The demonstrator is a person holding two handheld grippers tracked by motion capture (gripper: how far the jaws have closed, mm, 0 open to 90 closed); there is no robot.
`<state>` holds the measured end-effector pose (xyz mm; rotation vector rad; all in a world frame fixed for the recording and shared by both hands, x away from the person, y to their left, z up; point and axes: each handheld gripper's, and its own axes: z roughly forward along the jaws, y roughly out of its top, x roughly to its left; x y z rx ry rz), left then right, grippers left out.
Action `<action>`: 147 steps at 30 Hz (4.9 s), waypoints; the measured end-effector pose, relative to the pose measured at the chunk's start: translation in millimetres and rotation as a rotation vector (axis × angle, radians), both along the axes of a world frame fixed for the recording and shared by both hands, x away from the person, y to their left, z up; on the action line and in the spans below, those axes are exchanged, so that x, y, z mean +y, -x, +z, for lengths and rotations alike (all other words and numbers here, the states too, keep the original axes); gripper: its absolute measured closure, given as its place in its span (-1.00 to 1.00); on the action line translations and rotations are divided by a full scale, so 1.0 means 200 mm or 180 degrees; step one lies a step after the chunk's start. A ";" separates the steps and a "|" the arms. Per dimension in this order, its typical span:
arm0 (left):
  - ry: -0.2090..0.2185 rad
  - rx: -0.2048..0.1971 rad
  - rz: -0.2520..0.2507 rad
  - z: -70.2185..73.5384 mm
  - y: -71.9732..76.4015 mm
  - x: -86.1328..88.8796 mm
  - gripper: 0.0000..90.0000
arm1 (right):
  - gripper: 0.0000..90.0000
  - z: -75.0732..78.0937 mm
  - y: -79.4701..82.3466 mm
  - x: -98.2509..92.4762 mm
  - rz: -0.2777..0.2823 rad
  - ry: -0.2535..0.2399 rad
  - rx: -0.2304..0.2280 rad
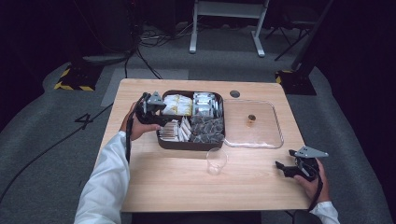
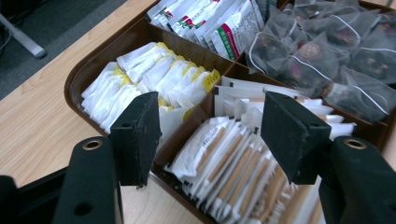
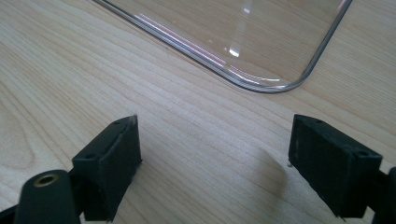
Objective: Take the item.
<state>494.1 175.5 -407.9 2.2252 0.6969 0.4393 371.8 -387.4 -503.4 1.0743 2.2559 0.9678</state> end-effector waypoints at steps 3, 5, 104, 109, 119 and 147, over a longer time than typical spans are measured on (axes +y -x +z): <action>-0.0003 0.0009 0.0025 0.00 -0.02 -0.01 -0.16 | -0.62 0.00 0.00 0.00 0.0000 0.0001 -0.0001; -0.0041 0.0015 0.0055 -0.01 -0.05 -0.02 -0.13 | -0.62 0.00 0.00 0.00 0.0001 0.0001 0.0000; 0.0798 -0.0341 -0.0639 0.24 0.50 -0.12 1.00 | -0.62 0.00 0.00 0.00 0.0000 -0.0010 0.0020; 0.0783 -0.0319 -0.0787 0.24 0.54 -0.19 1.00 | -0.61 0.00 0.00 0.00 0.0000 -0.0017 0.0026; 0.0751 -0.0239 -0.1068 0.21 0.58 -0.34 1.00 | -0.62 0.00 0.00 0.00 0.0001 -0.0020 0.0027; 0.0380 0.0065 -0.1499 0.02 0.60 -0.65 1.00 | -0.61 0.00 0.00 0.00 0.0002 -0.0003 0.0008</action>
